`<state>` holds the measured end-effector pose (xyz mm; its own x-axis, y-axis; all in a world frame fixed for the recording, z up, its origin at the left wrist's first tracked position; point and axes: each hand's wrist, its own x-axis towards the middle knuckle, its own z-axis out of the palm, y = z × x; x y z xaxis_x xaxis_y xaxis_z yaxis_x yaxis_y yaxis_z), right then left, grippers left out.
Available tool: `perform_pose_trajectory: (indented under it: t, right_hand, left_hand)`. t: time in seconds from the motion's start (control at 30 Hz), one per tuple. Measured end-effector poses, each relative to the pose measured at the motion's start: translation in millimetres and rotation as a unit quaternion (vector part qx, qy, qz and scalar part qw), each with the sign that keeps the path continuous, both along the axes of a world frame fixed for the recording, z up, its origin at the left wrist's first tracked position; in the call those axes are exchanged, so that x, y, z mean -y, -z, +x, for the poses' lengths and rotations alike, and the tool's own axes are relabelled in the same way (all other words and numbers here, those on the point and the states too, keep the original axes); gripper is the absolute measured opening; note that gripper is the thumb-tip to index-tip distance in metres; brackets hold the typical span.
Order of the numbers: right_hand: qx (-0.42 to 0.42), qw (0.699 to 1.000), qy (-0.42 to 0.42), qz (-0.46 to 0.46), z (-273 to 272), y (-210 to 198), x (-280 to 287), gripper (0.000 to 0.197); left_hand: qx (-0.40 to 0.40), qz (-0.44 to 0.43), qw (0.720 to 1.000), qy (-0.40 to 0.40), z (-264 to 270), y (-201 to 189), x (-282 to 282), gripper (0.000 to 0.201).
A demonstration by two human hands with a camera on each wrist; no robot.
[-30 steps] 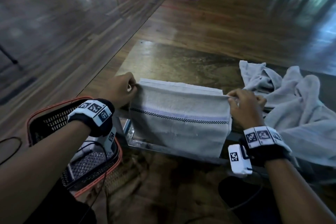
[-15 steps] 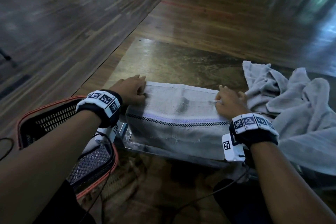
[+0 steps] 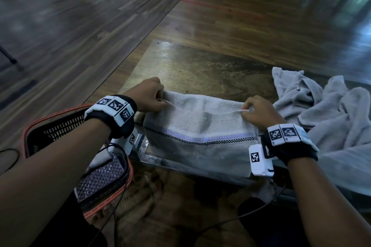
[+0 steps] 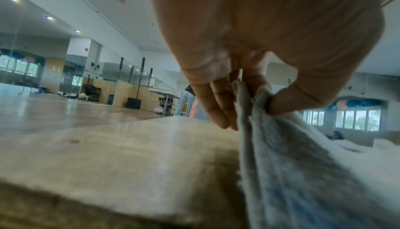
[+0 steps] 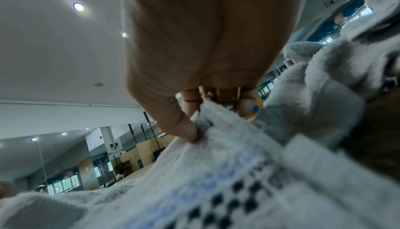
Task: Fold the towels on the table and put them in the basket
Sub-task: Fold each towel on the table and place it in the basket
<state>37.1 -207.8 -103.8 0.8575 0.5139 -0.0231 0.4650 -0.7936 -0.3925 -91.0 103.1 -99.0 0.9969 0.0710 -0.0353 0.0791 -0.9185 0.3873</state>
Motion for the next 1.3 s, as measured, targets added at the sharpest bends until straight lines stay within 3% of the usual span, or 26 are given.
perform_pose_trajectory:
  t: [0.13,0.3,0.5,0.73,1.0,1.17,1.3]
  right_hand:
    - [0.016,0.998,0.003,0.053,-1.4,-8.2,2.5,0.002]
    - [-0.008,0.998,-0.003,0.064,-3.0,-5.8,4.7,0.002]
    - [-0.022,0.995,0.004,0.100,2.8,0.0,8.5,0.003]
    - [-0.077,0.975,0.017,0.208,1.7,-5.2,2.6,0.027]
    - [-0.027,0.977,0.055,0.204,6.1,-7.5,5.7,0.027]
    - [-0.036,0.979,0.046,0.197,8.9,-8.9,9.9,0.013]
    - [-0.059,0.985,0.044,0.158,8.4,-10.5,14.4,0.017]
  left_hand:
    - [0.061,-0.006,0.998,-0.004,-0.4,-6.8,-1.0,0.022]
    - [0.026,-0.005,1.000,-0.016,-6.6,-5.2,3.7,0.013]
    - [0.043,-0.065,0.996,-0.035,-2.5,-10.0,4.5,0.013]
    - [0.083,-0.094,0.988,-0.093,5.1,-9.0,7.8,0.010]
    - [0.085,-0.110,0.980,-0.143,4.7,-16.8,6.6,0.009]
    - [0.092,-0.166,0.970,-0.152,-2.3,-21.7,1.6,0.009]
    - [0.064,-0.194,0.968,-0.147,-7.6,-24.9,-4.5,0.006]
